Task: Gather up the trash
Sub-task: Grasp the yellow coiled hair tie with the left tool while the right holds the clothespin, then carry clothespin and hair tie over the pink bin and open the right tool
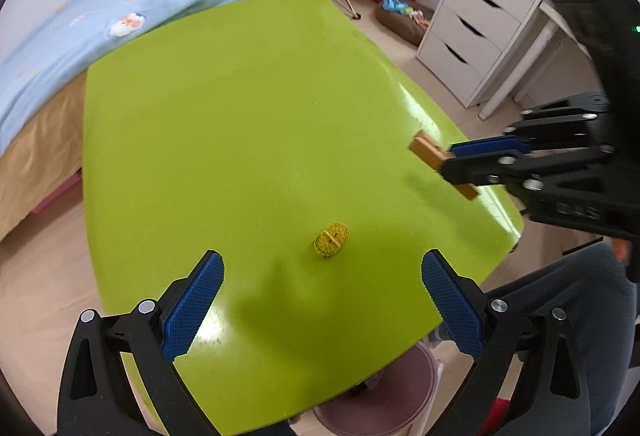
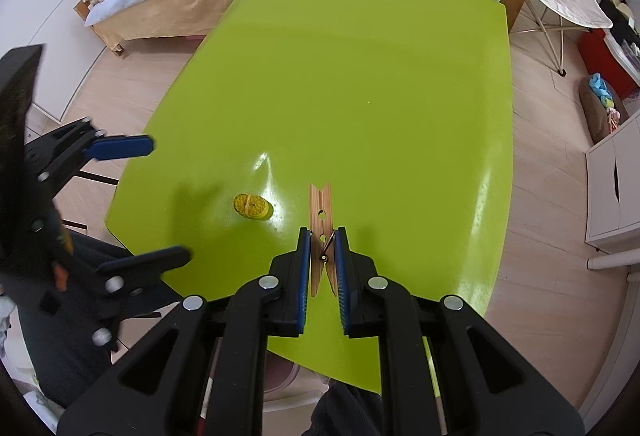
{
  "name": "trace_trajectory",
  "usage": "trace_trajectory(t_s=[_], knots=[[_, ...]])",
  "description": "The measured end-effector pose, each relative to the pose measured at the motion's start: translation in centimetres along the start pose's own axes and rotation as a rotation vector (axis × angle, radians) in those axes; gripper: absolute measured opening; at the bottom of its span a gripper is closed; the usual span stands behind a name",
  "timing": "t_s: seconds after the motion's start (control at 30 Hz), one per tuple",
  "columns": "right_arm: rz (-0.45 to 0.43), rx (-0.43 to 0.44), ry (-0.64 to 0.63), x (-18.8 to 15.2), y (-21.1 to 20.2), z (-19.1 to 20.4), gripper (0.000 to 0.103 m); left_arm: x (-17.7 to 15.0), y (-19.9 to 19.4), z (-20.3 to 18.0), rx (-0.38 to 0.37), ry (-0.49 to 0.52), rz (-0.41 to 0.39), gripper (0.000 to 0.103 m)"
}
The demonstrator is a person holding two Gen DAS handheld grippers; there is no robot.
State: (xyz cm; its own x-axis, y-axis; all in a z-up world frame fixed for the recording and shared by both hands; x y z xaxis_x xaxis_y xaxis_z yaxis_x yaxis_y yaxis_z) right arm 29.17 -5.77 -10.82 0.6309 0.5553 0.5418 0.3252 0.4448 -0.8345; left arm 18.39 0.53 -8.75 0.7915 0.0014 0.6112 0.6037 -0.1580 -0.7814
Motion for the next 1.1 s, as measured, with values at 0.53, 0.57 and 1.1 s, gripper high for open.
trace_trajectory(t_s=[0.53, 0.57, 1.1], knots=[[0.021, -0.004, 0.006, -0.5, 0.3, -0.8, 0.012, -0.9, 5.0, -0.6, 0.019, 0.012, 0.094, 0.064], [0.021, -0.004, 0.007, -0.5, 0.3, -0.8, 0.012, -0.9, 5.1, -0.6, 0.021, 0.013, 0.096, 0.057], [0.004, 0.004, 0.032, -1.1, 0.2, -1.0, 0.012, -1.2, 5.4, -0.4, 0.027, 0.017, 0.106, 0.026]])
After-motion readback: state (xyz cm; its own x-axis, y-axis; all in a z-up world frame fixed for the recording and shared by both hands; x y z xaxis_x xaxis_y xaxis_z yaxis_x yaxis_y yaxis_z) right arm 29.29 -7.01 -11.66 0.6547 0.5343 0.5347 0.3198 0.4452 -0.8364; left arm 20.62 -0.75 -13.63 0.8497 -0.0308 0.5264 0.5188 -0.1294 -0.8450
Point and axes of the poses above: each gripper's, at about its wrist camera, not at the fingertips, and y roughly the way its jaws point, z to its left, x to its top, the point moved 2 cm from there along y, roughly the way its jaws point, and after that the axes turned 13 degrees about -z, right-handed, at the moved point
